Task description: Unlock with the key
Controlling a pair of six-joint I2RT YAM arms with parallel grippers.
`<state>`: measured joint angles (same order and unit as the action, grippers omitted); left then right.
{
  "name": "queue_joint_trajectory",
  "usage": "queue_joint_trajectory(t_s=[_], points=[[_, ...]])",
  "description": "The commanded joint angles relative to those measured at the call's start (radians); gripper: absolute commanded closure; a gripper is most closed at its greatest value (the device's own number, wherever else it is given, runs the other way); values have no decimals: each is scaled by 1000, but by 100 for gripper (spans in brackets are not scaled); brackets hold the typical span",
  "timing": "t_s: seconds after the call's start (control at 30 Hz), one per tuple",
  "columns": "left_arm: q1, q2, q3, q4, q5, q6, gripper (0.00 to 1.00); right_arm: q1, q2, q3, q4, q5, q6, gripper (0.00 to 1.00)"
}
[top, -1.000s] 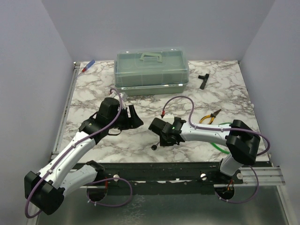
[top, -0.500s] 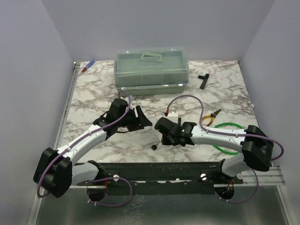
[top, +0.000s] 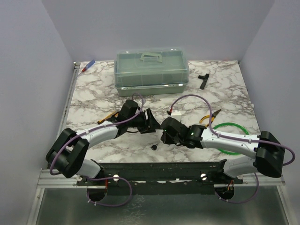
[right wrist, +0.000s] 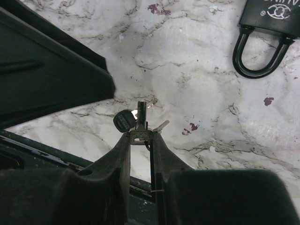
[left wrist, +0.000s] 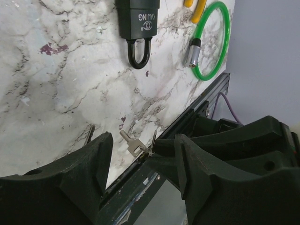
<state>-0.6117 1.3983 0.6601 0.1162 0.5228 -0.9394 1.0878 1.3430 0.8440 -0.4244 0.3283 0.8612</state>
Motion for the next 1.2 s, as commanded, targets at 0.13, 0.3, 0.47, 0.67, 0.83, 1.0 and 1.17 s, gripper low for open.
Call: queue_joint_trajectory(t_s=[0.13, 0.3, 0.47, 0.67, 0.83, 1.0, 1.17], points=[[-65, 77, 40, 111, 36, -26, 43, 7, -52, -37, 84, 20, -62, 100], [-76, 88, 43, 122, 31, -31, 49, 7, -74, -41, 96, 20, -78, 100], [-81, 101, 45, 142, 32, -40, 61, 8, -86, -45, 105, 13, -87, 100], [-87, 118, 53, 160, 38, -50, 91, 8, -93, -44, 111, 9, -91, 100], [-88, 105, 50, 166, 23, -63, 100, 7, -77, -37, 107, 8, -92, 98], [-87, 50, 43, 144, -17, -44, 100, 8, -79, -4, 25, 55, -25, 44], [-76, -15, 60, 33, -97, 25, 100, 8, -151, -12, -33, 101, 18, 24]])
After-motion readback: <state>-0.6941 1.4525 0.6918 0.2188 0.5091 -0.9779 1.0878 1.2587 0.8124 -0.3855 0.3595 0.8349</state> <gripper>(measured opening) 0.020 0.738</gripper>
